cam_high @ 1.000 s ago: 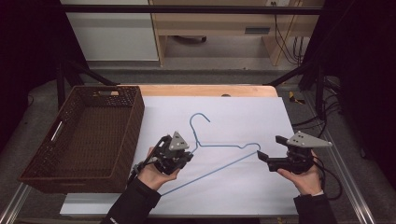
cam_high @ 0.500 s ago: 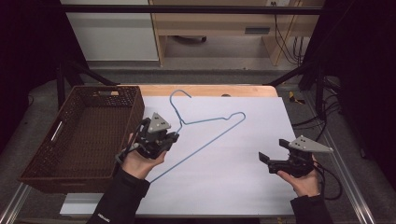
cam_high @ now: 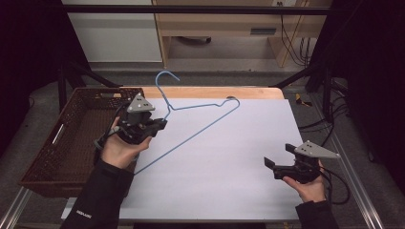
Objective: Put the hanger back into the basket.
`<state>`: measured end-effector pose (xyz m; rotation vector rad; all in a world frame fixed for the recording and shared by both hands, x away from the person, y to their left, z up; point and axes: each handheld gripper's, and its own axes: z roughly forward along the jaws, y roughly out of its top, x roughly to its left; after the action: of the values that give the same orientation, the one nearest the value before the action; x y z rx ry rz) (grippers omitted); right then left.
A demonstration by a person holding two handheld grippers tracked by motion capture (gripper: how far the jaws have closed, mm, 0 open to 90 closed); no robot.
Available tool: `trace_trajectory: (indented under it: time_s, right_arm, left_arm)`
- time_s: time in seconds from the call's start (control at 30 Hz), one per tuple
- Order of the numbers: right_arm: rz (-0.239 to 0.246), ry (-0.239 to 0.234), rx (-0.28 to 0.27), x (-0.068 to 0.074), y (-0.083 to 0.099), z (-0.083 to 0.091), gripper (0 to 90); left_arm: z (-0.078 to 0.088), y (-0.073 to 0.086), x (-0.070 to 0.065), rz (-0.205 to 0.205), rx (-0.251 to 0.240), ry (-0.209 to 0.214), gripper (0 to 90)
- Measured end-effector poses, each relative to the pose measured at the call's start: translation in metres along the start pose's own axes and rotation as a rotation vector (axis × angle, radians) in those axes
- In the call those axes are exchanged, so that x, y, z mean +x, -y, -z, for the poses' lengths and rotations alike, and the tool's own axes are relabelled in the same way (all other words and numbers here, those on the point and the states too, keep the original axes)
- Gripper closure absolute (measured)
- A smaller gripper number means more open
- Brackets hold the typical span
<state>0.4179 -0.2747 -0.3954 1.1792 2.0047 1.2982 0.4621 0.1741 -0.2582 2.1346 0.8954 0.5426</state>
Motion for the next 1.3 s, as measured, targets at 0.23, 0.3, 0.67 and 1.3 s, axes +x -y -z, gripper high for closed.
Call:
trace_trajectory:
  time_s: [0.23,0.3,0.67,1.3]
  right_arm:
    - [-0.001,-0.001,0.005,0.000,0.001,-0.002,5.7]
    - [0.001,-0.001,0.005,0.000,0.001,-0.003,5.5]
    - [-0.001,0.008,0.006,0.000,0.002,-0.004,4.7]
    - [0.003,0.008,0.014,0.001,0.003,-0.006,4.4]
  left_arm:
    - [0.015,-0.006,0.024,0.027,-0.014,-0.046,87.0]
    - [0.019,-0.006,0.032,0.029,-0.016,-0.068,87.0]
    - [0.035,0.004,0.062,0.071,-0.024,-0.121,87.0]
    - [0.070,0.041,0.118,0.178,-0.022,-0.254,87.0]
